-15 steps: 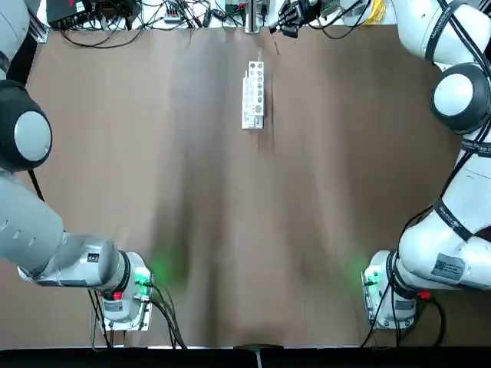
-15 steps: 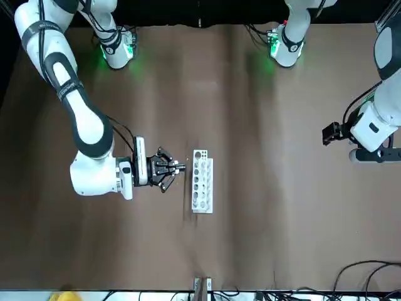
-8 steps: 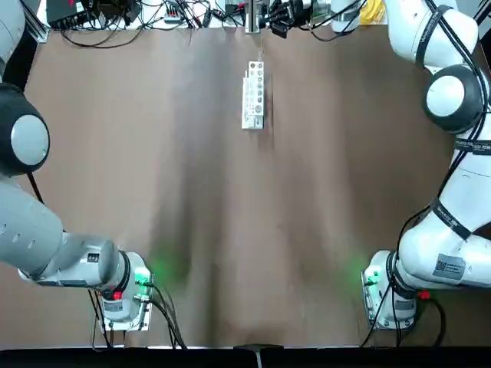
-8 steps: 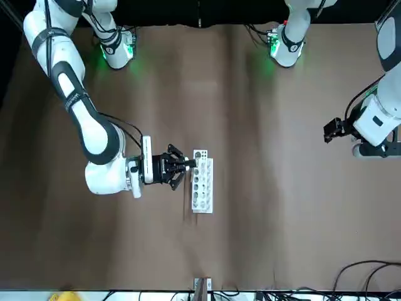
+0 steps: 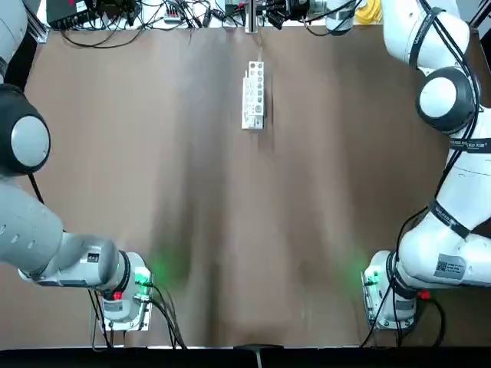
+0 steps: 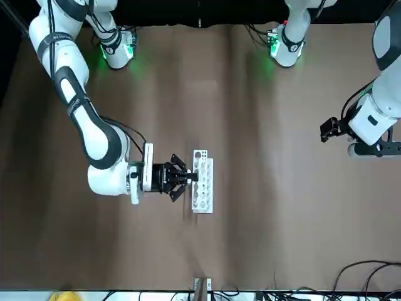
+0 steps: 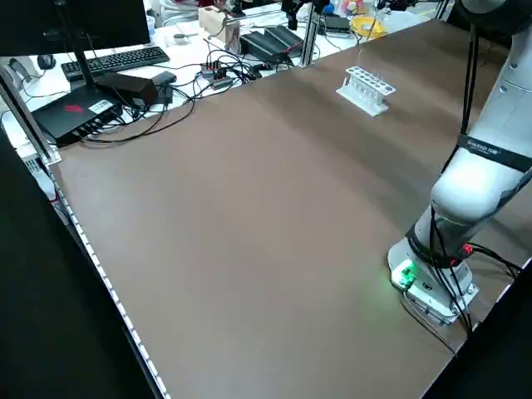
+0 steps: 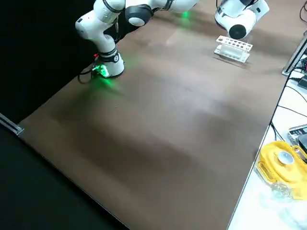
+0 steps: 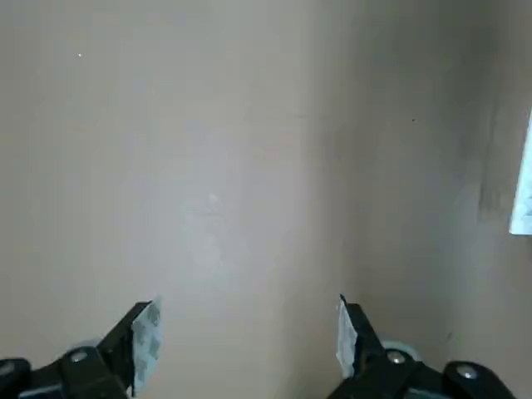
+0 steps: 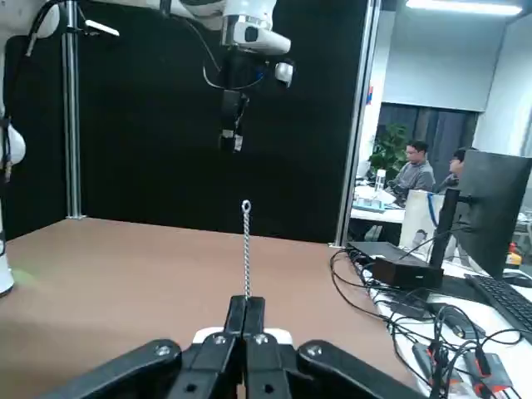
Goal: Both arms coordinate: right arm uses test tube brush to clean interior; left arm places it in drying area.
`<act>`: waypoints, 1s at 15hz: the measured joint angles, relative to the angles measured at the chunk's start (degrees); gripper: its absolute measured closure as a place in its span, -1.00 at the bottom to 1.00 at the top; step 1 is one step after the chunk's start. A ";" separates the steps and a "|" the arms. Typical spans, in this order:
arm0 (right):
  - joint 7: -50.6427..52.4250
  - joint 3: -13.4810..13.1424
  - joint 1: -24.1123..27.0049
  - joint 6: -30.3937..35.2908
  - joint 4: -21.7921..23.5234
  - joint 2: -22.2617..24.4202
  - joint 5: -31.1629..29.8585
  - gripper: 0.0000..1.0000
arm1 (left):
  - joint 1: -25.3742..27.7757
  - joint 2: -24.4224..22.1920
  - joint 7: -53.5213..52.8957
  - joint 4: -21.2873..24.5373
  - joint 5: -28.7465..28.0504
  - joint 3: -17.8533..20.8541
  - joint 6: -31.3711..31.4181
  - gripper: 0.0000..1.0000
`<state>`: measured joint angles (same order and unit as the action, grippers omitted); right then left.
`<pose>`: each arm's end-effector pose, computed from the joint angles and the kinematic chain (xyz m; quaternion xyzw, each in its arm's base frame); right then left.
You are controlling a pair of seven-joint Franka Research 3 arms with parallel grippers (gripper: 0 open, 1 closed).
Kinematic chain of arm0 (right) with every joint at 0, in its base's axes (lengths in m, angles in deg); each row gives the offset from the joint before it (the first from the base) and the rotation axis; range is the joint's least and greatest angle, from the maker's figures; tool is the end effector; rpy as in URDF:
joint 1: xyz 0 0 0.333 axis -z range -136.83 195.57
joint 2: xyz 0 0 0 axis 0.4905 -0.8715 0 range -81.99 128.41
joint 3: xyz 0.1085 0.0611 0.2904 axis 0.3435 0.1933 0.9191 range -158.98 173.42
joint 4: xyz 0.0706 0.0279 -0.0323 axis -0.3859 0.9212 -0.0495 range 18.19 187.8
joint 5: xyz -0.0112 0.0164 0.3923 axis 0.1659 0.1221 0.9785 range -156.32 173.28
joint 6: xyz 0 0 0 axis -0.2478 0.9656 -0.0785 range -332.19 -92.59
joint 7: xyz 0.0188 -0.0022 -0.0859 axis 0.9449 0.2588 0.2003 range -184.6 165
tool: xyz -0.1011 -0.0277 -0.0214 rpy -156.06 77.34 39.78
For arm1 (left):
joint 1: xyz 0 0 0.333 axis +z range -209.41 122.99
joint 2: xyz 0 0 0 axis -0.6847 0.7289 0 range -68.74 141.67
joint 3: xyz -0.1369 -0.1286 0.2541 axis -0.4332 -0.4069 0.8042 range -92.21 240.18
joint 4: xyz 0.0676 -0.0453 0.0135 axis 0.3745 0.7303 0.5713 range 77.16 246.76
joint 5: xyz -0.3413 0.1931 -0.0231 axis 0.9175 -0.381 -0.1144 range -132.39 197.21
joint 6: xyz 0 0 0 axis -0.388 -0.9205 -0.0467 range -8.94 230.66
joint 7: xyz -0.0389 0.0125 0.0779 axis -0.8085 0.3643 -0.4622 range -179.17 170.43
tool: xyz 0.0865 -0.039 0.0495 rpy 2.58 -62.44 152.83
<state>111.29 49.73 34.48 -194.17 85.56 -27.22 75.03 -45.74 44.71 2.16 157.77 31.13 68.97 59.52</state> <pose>0.6888 0.3422 0.3638 -0.4788 -0.5595 -0.5024 0.4531 0.5970 -0.0733 0.5693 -0.9998 0.0095 0.0155 0.0068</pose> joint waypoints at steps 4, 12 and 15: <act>2.12 -0.09 -0.01 -0.24 -0.43 -1.43 1.90 0.96 | 0.00 0.00 0.00 0.02 0.00 0.00 0.00 -0.99; 4.08 -0.86 0.06 -0.19 -0.49 -2.79 2.07 0.96 | 0.00 0.00 0.00 0.06 0.00 -0.01 0.00 -0.99; 4.34 -0.95 0.01 -0.12 -0.49 -2.92 2.08 0.96 | -0.01 0.02 0.00 0.09 0.00 -0.05 0.00 -0.99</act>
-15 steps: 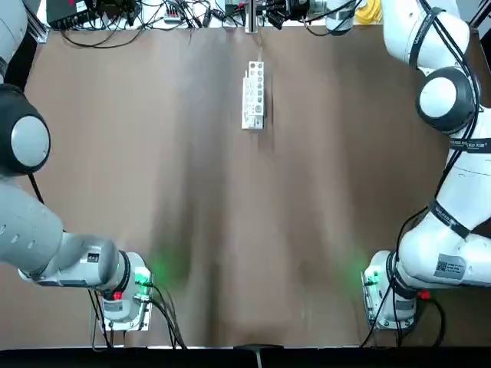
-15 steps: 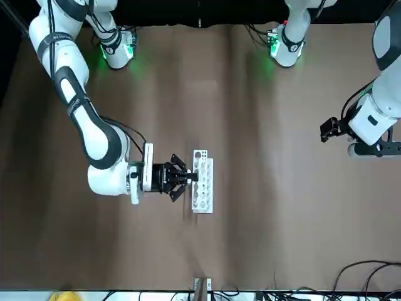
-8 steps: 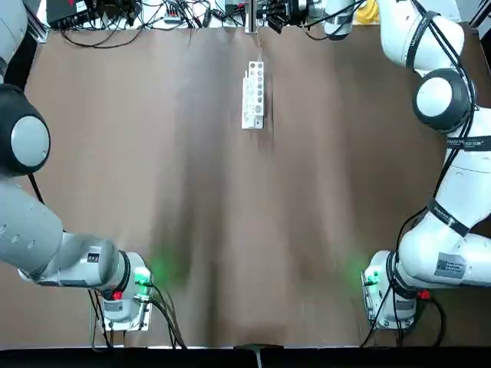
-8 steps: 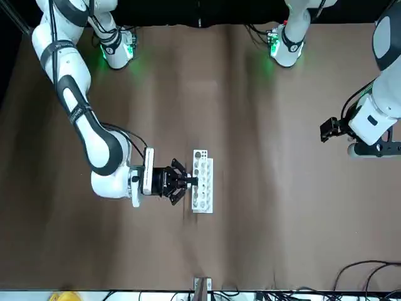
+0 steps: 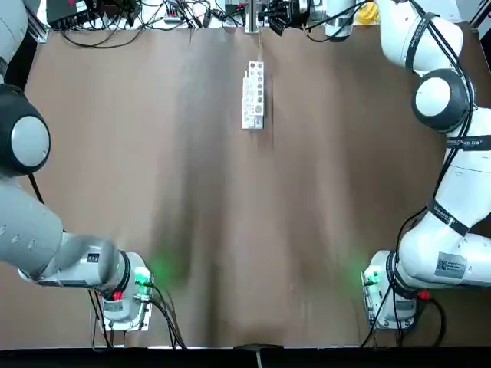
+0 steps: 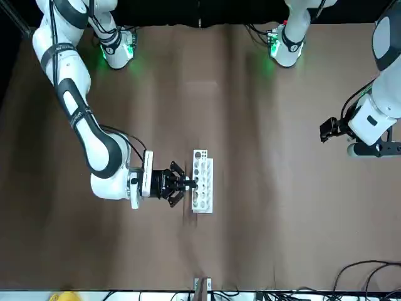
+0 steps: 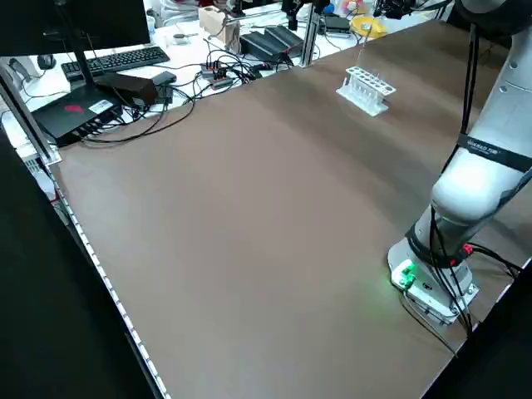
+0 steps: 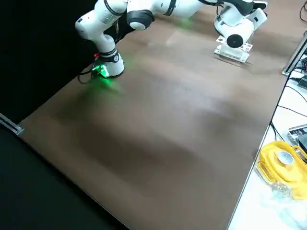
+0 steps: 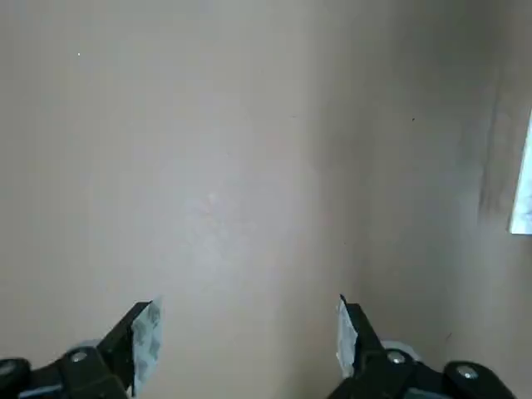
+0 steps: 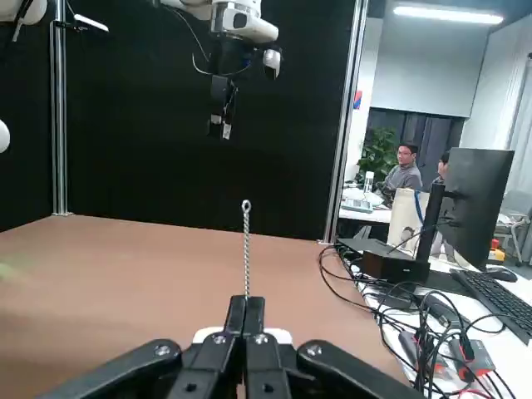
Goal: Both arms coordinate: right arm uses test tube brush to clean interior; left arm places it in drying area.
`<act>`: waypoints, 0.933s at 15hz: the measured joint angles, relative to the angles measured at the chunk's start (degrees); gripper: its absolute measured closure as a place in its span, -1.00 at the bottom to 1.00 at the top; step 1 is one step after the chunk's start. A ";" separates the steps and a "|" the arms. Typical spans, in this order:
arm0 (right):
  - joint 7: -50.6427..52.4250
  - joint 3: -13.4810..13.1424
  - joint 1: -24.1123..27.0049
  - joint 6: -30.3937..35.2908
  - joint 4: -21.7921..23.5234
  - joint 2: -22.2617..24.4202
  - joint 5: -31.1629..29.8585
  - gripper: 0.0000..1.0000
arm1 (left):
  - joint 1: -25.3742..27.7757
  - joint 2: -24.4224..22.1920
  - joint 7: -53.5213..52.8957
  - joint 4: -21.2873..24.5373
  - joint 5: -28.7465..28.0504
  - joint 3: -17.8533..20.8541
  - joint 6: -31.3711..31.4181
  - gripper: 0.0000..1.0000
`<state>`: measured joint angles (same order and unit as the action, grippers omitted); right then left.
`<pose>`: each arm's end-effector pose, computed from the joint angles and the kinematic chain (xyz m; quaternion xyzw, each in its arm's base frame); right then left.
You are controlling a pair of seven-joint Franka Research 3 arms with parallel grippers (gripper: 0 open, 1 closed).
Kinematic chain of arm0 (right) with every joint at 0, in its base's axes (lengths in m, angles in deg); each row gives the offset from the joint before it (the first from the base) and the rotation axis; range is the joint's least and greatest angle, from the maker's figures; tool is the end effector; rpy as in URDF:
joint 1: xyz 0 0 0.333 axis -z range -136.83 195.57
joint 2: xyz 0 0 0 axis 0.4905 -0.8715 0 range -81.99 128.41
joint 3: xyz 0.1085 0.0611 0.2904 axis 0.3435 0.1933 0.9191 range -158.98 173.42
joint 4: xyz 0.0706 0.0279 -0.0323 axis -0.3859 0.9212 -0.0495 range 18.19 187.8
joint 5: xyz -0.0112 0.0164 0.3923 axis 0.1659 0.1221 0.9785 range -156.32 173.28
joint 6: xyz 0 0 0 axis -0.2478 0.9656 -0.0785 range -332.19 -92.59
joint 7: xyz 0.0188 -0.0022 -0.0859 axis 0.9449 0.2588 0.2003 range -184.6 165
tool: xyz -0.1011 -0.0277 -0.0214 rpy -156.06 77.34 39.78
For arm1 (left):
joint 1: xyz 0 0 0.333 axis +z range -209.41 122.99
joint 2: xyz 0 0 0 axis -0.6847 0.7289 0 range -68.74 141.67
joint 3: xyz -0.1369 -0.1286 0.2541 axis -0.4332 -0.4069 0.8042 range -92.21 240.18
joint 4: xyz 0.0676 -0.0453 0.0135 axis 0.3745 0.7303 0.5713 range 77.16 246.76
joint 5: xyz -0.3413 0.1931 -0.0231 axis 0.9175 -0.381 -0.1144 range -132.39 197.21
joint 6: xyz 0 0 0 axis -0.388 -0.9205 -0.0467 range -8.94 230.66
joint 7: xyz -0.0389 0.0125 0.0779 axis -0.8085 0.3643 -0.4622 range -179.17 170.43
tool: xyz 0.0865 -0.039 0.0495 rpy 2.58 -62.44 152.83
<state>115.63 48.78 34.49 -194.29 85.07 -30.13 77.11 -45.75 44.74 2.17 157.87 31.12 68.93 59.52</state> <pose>0.6960 0.3336 0.3297 -0.4788 -0.5504 -0.5160 0.4489 0.5969 -0.0738 0.5681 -0.9998 0.0098 0.0166 0.0069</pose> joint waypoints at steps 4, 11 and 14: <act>0.62 0.00 -0.35 0.05 0.00 -0.41 0.00 0.96 | -0.01 0.01 0.00 0.02 0.00 -0.03 0.00 -0.99; 1.01 0.00 -0.44 0.06 0.01 -0.91 0.00 0.96 | -0.03 0.07 0.00 0.09 0.00 -0.03 0.00 -0.99; 1.03 -0.06 -0.43 0.06 0.01 -0.99 0.00 0.96 | -0.18 0.08 0.01 0.11 0.00 -0.04 0.00 -0.99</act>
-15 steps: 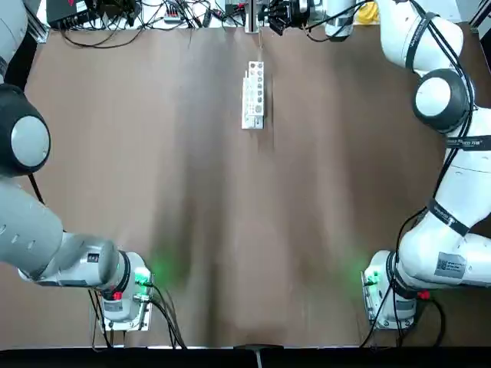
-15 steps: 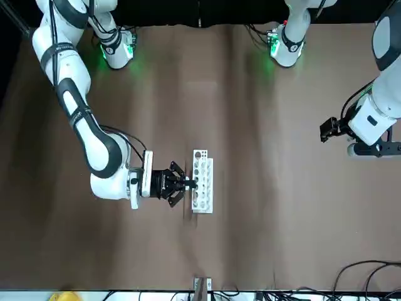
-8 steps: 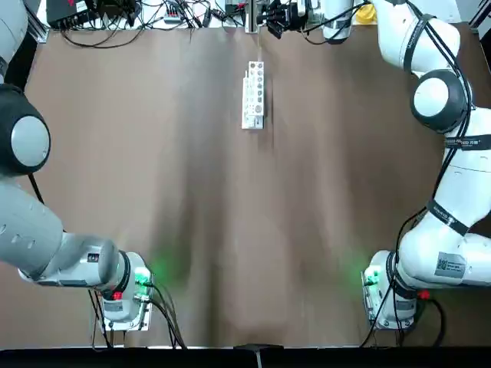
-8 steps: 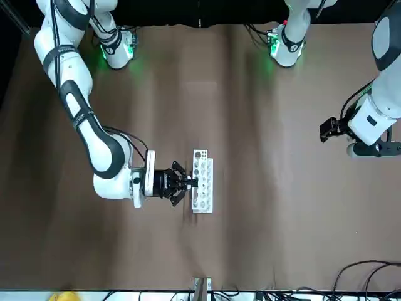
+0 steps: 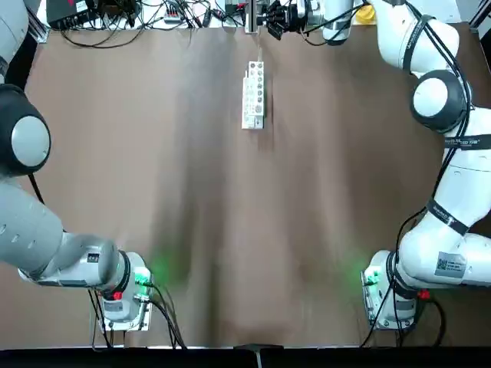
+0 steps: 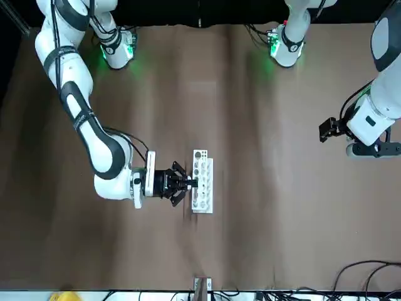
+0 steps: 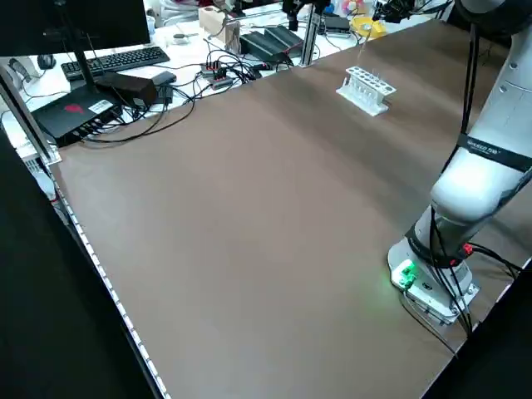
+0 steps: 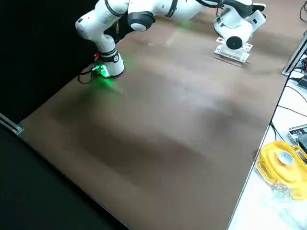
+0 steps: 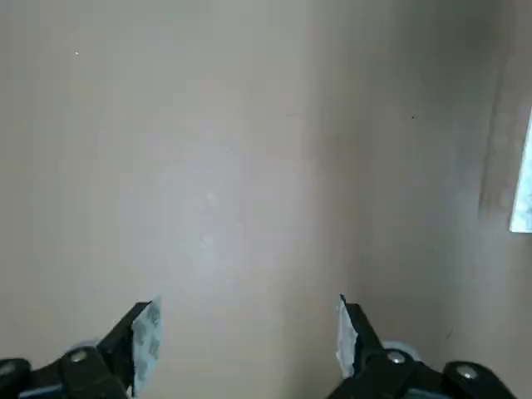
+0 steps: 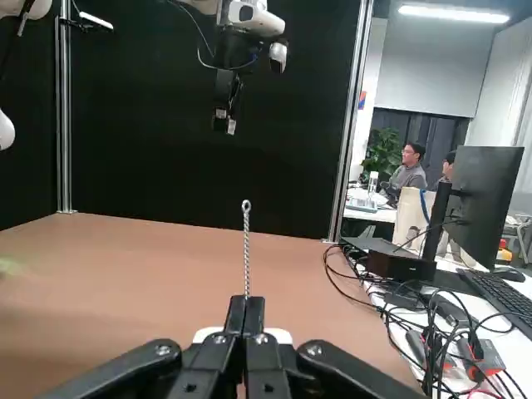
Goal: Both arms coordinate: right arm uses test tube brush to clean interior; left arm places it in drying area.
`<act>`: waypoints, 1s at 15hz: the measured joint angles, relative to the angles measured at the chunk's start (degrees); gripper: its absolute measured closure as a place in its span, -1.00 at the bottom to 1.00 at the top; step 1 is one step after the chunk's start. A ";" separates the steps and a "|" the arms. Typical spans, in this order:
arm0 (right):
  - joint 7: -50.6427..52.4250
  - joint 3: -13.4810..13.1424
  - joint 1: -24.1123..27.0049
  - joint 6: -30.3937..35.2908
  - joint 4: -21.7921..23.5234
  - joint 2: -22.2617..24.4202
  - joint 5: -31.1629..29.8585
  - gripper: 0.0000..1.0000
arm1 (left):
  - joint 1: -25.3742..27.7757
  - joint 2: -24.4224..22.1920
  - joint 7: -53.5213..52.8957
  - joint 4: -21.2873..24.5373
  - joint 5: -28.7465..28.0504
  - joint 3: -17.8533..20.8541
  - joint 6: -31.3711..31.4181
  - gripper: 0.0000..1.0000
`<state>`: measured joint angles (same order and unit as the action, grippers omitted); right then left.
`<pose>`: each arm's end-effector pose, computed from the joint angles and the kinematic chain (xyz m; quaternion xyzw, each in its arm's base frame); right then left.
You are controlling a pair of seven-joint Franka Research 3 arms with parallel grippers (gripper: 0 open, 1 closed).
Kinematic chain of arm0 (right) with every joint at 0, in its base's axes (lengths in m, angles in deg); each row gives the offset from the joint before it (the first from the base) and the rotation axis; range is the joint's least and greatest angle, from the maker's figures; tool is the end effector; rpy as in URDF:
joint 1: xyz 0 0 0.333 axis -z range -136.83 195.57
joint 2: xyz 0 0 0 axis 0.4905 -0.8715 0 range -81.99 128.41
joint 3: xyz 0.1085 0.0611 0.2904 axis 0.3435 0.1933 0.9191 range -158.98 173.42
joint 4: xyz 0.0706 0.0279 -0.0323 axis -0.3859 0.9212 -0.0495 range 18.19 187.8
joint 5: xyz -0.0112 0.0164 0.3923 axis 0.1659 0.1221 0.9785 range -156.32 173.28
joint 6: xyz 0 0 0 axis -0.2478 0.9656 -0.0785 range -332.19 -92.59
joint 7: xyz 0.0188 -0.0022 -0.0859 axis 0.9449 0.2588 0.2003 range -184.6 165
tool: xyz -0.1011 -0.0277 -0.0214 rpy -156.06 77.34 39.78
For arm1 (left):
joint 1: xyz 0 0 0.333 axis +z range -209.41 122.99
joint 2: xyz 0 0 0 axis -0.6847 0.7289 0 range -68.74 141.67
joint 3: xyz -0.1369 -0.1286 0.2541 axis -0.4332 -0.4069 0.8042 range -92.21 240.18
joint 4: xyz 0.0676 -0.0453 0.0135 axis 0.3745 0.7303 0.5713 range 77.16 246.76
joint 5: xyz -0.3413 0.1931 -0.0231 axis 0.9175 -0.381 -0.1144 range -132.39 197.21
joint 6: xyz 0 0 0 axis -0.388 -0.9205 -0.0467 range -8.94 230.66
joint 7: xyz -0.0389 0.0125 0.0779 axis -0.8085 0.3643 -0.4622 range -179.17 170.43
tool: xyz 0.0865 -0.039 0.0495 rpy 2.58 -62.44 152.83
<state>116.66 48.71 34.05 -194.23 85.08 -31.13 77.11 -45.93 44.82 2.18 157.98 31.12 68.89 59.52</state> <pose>0.6934 0.3386 0.3177 -0.4760 -0.5523 -0.5143 0.4515 0.5968 -0.0760 0.5664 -0.9997 0.0117 0.0183 0.0071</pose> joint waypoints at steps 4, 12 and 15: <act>0.00 -0.20 0.12 0.00 0.00 -0.15 0.00 0.96 | -0.07 0.02 0.01 0.02 0.00 -0.01 0.00 -0.99; 0.39 -0.23 -0.03 0.01 0.31 -0.75 0.00 0.96 | -0.15 0.13 0.03 0.07 0.00 -0.01 0.00 -0.99; 1.17 -0.23 -0.10 0.00 0.32 -1.50 0.00 0.96 | -0.15 0.26 0.03 0.09 0.00 -0.01 0.00 -0.99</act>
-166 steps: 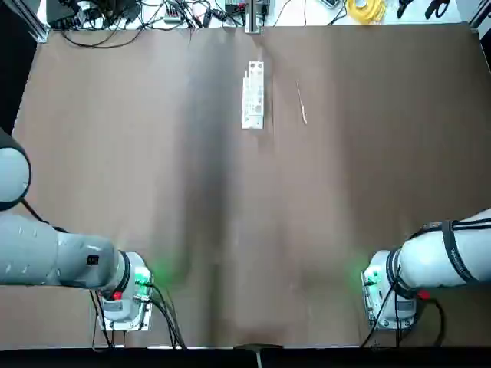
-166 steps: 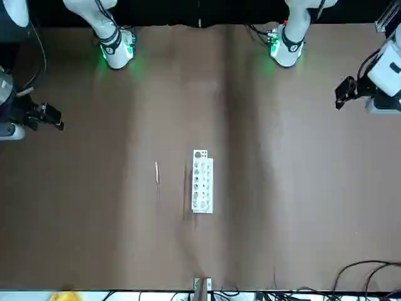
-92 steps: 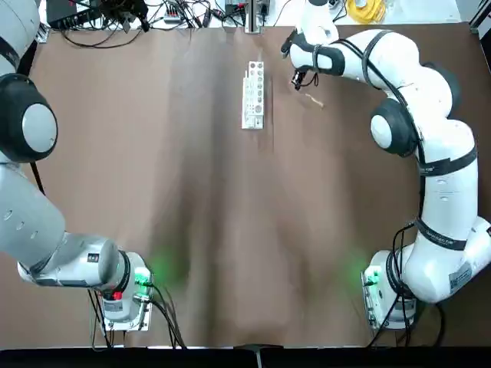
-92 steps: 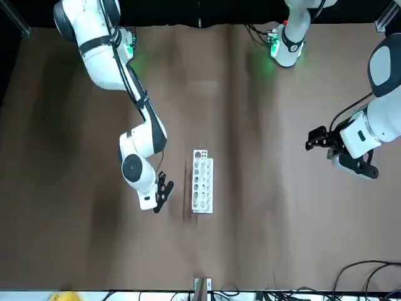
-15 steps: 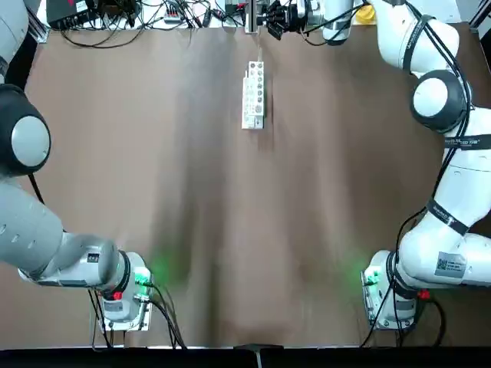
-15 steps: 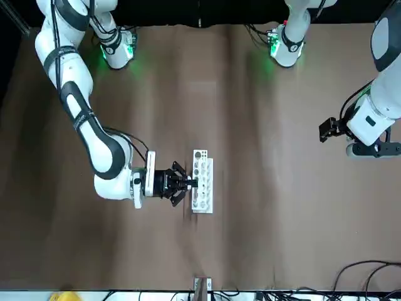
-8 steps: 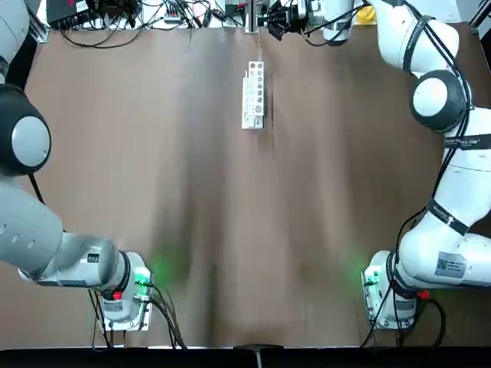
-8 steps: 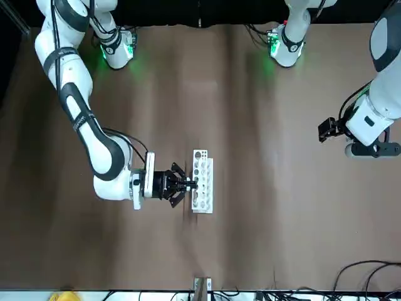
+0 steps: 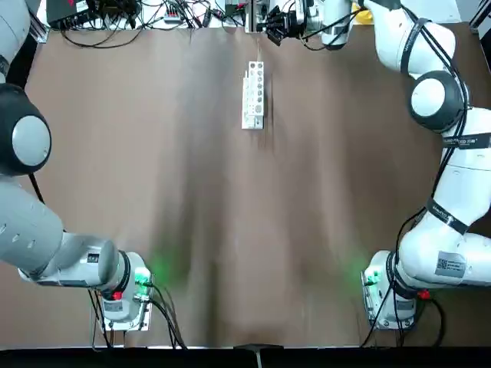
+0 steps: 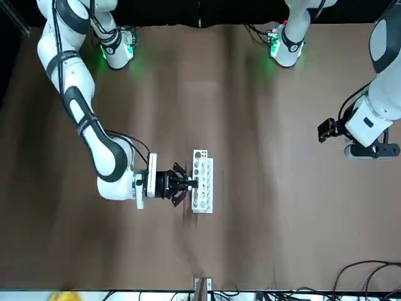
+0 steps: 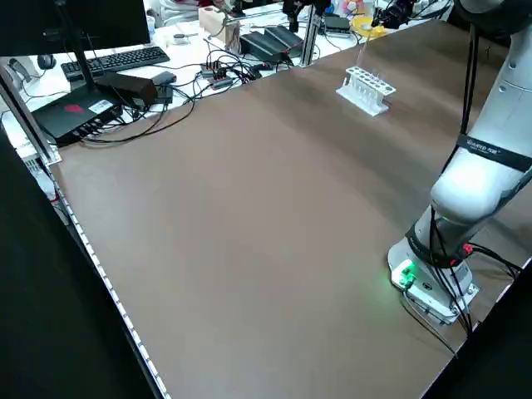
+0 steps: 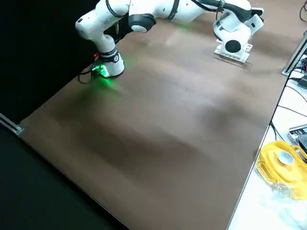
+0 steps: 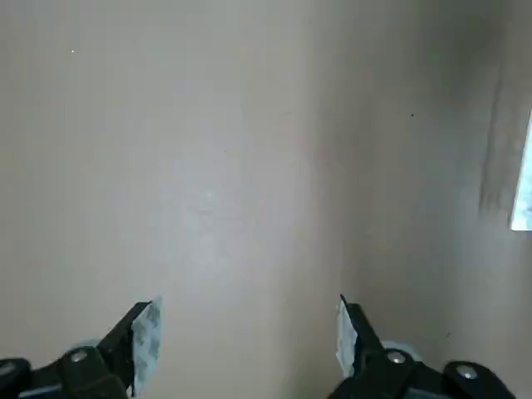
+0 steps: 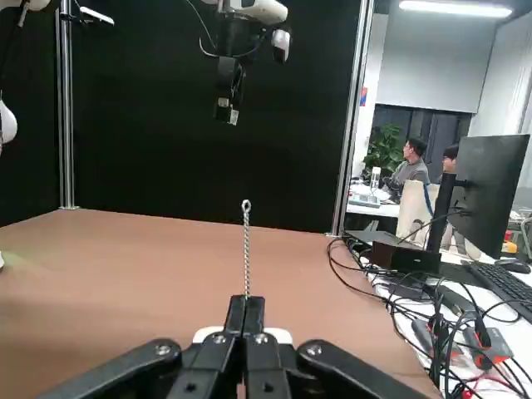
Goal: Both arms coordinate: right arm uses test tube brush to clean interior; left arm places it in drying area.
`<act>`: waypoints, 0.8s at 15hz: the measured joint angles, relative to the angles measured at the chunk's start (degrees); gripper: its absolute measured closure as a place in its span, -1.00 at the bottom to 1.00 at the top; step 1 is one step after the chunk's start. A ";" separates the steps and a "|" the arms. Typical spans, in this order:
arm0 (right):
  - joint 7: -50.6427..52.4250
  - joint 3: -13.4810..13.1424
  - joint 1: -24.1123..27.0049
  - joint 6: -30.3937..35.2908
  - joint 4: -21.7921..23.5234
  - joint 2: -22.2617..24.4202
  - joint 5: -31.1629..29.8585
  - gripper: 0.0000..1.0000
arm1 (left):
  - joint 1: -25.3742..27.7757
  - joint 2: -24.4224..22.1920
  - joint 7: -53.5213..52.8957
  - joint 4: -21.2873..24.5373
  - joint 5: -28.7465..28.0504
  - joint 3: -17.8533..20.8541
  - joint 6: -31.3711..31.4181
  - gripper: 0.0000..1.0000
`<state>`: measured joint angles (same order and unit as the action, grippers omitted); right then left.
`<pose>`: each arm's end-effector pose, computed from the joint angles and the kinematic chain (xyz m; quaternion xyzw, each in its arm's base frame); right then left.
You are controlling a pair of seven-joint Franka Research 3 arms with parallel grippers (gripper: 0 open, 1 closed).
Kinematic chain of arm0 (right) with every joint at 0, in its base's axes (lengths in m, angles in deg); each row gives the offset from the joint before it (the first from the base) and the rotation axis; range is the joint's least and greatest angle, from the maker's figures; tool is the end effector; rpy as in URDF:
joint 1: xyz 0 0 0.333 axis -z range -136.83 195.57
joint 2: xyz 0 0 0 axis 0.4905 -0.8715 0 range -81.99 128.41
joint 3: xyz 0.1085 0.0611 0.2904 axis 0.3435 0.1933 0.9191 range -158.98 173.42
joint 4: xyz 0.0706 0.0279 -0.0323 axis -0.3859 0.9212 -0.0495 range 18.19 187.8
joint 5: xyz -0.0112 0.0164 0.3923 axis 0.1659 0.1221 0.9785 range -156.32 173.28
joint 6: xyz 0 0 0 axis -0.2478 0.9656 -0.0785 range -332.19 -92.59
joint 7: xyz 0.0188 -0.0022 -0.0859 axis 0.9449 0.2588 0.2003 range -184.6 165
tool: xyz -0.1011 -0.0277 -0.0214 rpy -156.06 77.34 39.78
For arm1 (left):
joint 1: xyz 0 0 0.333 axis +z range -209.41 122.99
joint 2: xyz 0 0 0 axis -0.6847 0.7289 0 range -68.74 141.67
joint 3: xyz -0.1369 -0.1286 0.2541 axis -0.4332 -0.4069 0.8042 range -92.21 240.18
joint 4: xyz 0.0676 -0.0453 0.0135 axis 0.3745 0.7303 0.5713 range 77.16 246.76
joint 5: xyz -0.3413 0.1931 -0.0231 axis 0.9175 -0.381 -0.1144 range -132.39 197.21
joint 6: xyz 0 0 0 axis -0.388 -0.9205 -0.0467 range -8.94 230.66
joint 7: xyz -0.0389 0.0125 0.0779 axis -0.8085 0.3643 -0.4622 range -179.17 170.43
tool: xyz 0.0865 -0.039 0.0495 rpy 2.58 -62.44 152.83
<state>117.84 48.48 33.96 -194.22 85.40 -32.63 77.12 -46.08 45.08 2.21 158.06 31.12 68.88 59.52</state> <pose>0.6913 0.3390 0.2968 -0.4782 -0.5515 -0.5103 0.4547 0.5976 -0.0778 0.5630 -0.9997 0.0128 0.0212 0.0073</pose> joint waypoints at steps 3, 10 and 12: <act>0.27 -0.01 0.10 0.00 0.00 -0.40 0.02 0.96 | 0.00 0.02 0.00 0.00 0.00 0.00 0.00 -0.99; 2.12 -0.85 0.01 0.01 0.00 -1.66 2.00 0.96 | -0.09 0.06 0.00 0.00 0.00 -0.01 0.00 -0.99; 2.35 -0.99 -0.05 0.01 0.00 -1.89 2.18 0.96 | -0.10 0.06 0.00 0.00 0.00 -0.02 0.00 -0.99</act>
<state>120.19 47.50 33.90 -194.22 85.39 -34.52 79.30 -46.18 45.14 2.21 158.07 31.12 68.85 59.52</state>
